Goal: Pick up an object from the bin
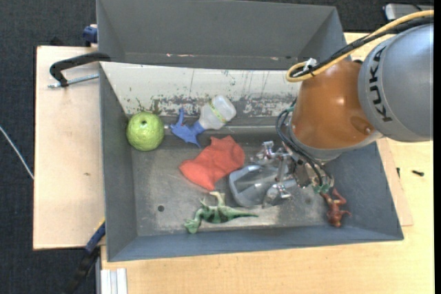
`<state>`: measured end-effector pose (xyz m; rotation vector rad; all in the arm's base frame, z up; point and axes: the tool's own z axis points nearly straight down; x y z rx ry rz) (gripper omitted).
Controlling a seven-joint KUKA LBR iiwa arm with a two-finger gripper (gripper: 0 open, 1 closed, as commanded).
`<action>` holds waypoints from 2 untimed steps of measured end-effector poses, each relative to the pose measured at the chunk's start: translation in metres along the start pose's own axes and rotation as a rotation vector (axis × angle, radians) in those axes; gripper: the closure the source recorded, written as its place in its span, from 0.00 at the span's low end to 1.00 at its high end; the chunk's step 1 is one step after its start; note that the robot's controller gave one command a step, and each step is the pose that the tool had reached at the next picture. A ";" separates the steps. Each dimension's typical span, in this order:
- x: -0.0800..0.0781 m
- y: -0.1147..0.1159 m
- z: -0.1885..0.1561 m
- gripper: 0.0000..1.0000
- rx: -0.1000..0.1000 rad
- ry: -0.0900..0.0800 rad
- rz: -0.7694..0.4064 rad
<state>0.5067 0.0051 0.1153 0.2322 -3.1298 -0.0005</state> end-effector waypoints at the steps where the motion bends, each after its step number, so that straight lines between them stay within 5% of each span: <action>1: -0.003 -0.001 -0.066 1.00 -0.001 0.002 0.023; 2: -0.003 -0.001 -0.111 1.00 0.000 -0.006 0.023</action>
Offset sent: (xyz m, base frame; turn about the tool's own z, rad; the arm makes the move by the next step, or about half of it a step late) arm -0.0074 0.0023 0.0670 0.0100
